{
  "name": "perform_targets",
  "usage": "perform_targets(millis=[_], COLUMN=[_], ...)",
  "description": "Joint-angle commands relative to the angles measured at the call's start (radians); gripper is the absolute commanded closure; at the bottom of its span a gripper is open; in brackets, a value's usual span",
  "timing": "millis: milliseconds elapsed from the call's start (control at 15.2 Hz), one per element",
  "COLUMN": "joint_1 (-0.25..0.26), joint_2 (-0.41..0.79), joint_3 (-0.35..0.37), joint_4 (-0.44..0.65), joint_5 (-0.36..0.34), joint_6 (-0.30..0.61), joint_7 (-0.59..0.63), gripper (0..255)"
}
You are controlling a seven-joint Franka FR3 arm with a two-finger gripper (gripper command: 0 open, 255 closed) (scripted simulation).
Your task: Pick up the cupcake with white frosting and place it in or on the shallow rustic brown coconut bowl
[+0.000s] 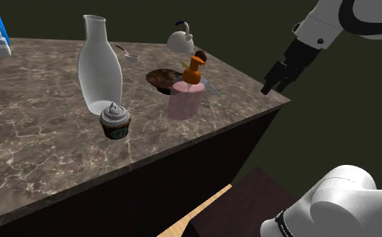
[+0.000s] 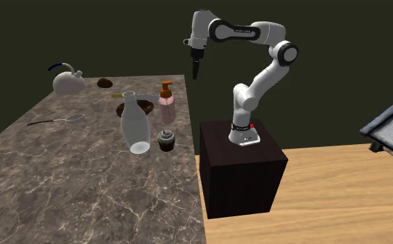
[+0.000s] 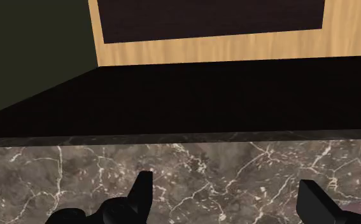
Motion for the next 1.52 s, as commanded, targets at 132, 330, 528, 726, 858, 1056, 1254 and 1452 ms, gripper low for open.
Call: perform_targets(millis=[132,330,528,726,858,1056,1254,1452], joint_1=[0.017,0.040,0.060,0.078,0.087,0.098,0.107,0.114], joint_2=[0.025,0.070,0.123,0.184,0.228,0.300,0.379,0.465], joint_3=[0.042,0.104,0.166,0.227,0.268,0.329,0.391,0.453], joint_4=[0.006,0.022,0.047,0.082,0.110,0.159,0.217,0.285], joint_5=[0.021,0.050,0.073,0.089,0.095,0.097,0.089,0.067], joint_6=[0.021,0.052,0.083,0.113,0.131,0.157,0.178,0.195], joint_7=[0.035,0.088,0.140,0.192,0.227,0.281,0.337,0.397], gripper=[0,0,0,0,0,0,0,0])
